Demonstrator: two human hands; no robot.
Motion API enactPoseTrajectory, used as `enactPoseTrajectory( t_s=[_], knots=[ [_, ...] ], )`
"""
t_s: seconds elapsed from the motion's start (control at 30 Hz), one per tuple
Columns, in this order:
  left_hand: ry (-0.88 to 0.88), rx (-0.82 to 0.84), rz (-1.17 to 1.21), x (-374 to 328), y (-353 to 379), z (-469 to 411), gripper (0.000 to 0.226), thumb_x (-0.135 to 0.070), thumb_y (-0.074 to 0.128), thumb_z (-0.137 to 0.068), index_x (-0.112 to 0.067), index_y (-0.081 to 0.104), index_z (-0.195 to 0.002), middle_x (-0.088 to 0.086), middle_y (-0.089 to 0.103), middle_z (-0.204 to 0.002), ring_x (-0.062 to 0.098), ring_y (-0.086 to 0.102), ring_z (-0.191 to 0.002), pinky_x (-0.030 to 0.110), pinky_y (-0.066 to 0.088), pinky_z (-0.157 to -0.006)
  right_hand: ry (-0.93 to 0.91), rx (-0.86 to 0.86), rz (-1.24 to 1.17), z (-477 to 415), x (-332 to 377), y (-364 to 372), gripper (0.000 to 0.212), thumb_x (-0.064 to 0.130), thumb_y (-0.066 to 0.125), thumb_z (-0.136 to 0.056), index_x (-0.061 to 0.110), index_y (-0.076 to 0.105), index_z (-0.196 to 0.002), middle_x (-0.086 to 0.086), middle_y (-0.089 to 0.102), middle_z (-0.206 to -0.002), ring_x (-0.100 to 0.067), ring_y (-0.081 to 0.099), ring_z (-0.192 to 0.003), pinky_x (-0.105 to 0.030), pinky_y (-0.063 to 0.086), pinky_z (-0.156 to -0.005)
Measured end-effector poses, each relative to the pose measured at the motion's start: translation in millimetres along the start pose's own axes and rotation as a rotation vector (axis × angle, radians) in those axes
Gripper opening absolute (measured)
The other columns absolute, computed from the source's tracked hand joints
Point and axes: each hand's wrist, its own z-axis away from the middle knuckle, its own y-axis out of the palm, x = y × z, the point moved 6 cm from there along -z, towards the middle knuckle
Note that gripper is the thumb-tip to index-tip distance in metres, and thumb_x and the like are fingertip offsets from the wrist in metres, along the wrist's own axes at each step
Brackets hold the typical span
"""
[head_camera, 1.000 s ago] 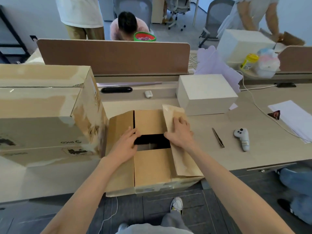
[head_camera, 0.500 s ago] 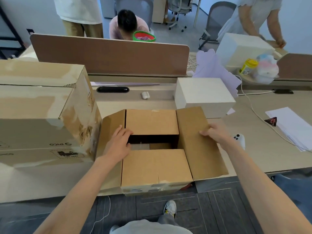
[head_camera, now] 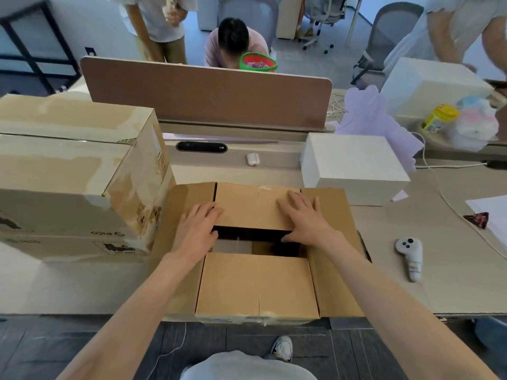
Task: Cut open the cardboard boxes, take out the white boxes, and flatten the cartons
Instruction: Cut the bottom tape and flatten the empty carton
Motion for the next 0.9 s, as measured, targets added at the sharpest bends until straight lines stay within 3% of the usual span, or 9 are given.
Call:
enactPoseTrajectory(
  t_s=[0.17,0.3,0.4,0.5,0.6,0.7,0.77,0.83,0.9],
  knots=[
    [0.022,-0.038,0.035,0.2,-4.3,-17.8,0.048,-0.02,0.063,-0.088,-0.025,0.051,-0.134,-0.008,0.047,-0.141,0.014,0.037,-0.13,0.033,0.036,-0.101,-0.106,-0.008,-0.028,-8.5,2.7,-15.7,0.089,0.026,0.063,-0.075,0.028,0.02,-0.153,-0.001,0.009,-0.161,-0.022,0.003,-0.148,-0.051,0.005,-0.12],
    [-0.11,-0.109,0.392,1.4,-23.6,-38.0,0.048,-0.02,0.058,-0.093,-0.023,0.043,-0.139,-0.009,0.052,-0.133,0.011,0.048,-0.121,0.031,0.041,-0.099,-0.139,-0.094,-0.318,-9.9,-6.5,-58.9,0.062,0.021,0.057,-0.082,0.025,0.045,-0.142,0.004,0.05,-0.142,-0.016,0.045,-0.13,-0.034,0.038,-0.11],
    [-0.273,-0.233,0.713,1.2,-39.9,-53.7,0.05,-0.022,0.053,-0.098,-0.023,0.033,-0.144,-0.011,0.047,-0.137,0.005,0.046,-0.118,0.028,0.039,-0.099,-0.069,-0.321,-0.588,-21.8,-22.9,-85.4,0.045,0.018,0.057,-0.089,0.021,0.055,-0.134,0.005,0.064,-0.121,-0.009,0.056,-0.111,-0.035,0.047,-0.103],
    [-0.368,-0.268,0.831,-5.4,-44.4,-65.4,0.055,-0.021,0.051,-0.1,-0.023,0.025,-0.148,-0.008,0.036,-0.149,0.005,0.047,-0.12,0.027,0.04,-0.099,0.093,-0.629,-0.612,-35.7,-40.8,-95.5,0.051,0.018,0.058,-0.094,0.018,0.043,-0.142,0.001,0.05,-0.137,-0.013,0.045,-0.124,-0.032,0.039,-0.109],
    [-0.349,-0.139,0.772,-11.5,-31.9,-69.9,0.058,-0.016,0.053,-0.098,-0.022,0.027,-0.15,-0.006,0.036,-0.148,0.01,0.045,-0.126,0.027,0.039,-0.1,0.234,-0.699,-0.371,-53.4,-48.2,-83.8,0.07,0.008,0.056,-0.094,0.019,0.018,-0.153,-0.005,0.018,-0.159,-0.022,0.02,-0.145,-0.036,0.029,-0.115],
    [-0.237,0.086,0.578,-11.8,-13.0,-63.7,0.038,-0.02,0.051,-0.099,-0.021,0.049,-0.137,-0.003,0.056,-0.123,0.01,0.052,-0.104,0.024,0.044,-0.089,0.208,-0.534,-0.021,-69.5,-41.1,-50.8,0.076,-0.005,0.051,-0.091,0.025,0.02,-0.153,-0.008,-0.002,-0.163,-0.031,-0.004,-0.149,-0.047,0.011,-0.12],
    [-0.103,0.232,0.388,-16.2,-1.5,-55.5,0.027,-0.026,0.051,-0.099,-0.025,0.06,-0.124,-0.006,0.062,-0.117,0.01,0.055,-0.105,0.031,0.043,-0.1,0.205,-0.377,-0.032,-73.3,-39.5,-28.0,0.066,-0.001,0.042,-0.094,0.025,0.025,-0.152,-0.007,0.007,-0.163,-0.03,0.0,-0.15,-0.051,0.006,-0.121],
    [0.053,0.386,0.204,-27.0,6.8,-44.3,0.028,-0.04,0.05,-0.097,-0.03,0.061,-0.12,-0.013,0.064,-0.116,0.005,0.056,-0.112,0.04,0.023,-0.119,0.236,-0.277,-0.131,-72.4,-41.2,-17.8,0.059,0.006,0.035,-0.096,0.025,0.027,-0.151,-0.006,0.037,-0.152,-0.027,0.027,-0.143,-0.051,0.01,-0.12],
    [0.171,0.551,0.093,-37.3,17.3,-28.5,0.039,-0.057,0.047,-0.092,-0.033,0.062,-0.119,-0.017,0.067,-0.113,0.001,0.058,-0.107,0.036,0.016,-0.119,0.255,-0.283,-0.129,-70.2,-42.2,-20.2,0.054,0.01,0.035,-0.097,0.025,0.034,-0.149,-0.008,0.047,-0.143,-0.027,0.035,-0.137,-0.048,0.016,-0.119]
  ],
)
